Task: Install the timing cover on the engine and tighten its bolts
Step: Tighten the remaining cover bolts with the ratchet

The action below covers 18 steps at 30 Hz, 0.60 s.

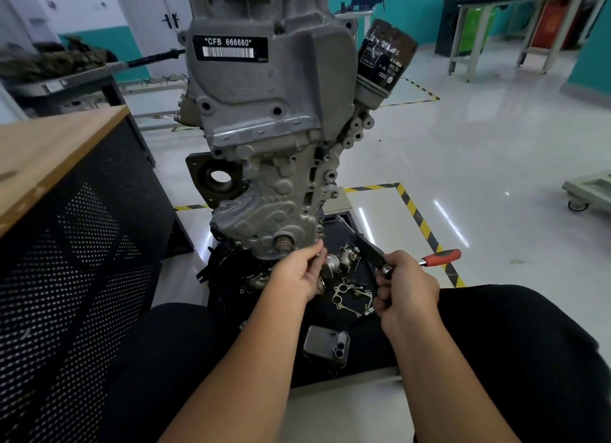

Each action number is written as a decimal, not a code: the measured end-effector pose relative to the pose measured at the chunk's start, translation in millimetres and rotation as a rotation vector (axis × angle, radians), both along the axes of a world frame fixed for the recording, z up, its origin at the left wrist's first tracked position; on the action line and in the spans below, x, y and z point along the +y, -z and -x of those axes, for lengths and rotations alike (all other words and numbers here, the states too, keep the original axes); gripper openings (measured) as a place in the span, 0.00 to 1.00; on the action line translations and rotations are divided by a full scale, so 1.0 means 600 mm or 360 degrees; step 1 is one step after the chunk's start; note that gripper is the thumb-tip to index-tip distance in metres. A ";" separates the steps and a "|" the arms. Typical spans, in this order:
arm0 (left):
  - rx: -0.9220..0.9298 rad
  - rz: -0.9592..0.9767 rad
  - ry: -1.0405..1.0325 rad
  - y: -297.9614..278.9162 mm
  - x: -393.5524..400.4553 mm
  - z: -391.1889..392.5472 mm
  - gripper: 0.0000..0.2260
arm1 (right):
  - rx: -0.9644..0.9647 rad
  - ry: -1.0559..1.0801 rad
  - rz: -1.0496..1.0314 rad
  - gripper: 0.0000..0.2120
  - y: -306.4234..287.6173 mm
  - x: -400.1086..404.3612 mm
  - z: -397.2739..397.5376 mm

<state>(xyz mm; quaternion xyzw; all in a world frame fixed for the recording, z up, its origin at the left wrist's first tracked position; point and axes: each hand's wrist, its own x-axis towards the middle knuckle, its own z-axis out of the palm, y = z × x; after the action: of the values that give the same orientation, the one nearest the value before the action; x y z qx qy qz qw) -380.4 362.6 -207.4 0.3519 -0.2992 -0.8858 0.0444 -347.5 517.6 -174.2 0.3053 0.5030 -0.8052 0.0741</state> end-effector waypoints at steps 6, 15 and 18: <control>0.0119 0.0032 -0.0043 -0.015 -0.016 -0.003 0.04 | 0.0030 -0.0106 -0.0043 0.04 0.002 0.002 0.003; 0.0267 0.0240 -0.0133 -0.027 -0.022 -0.013 0.06 | 0.0078 -0.0281 -0.0086 0.11 -0.002 0.007 0.004; 0.0247 0.0312 -0.0136 -0.028 -0.026 -0.015 0.06 | 0.0098 -0.0296 -0.0073 0.11 -0.002 0.009 0.004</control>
<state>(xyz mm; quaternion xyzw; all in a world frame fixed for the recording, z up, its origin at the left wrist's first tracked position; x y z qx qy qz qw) -371.2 347.0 -190.5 0.2887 -0.3646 -0.8743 0.1391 -349.9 523.2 -172.7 0.2340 0.5496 -0.7920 0.1261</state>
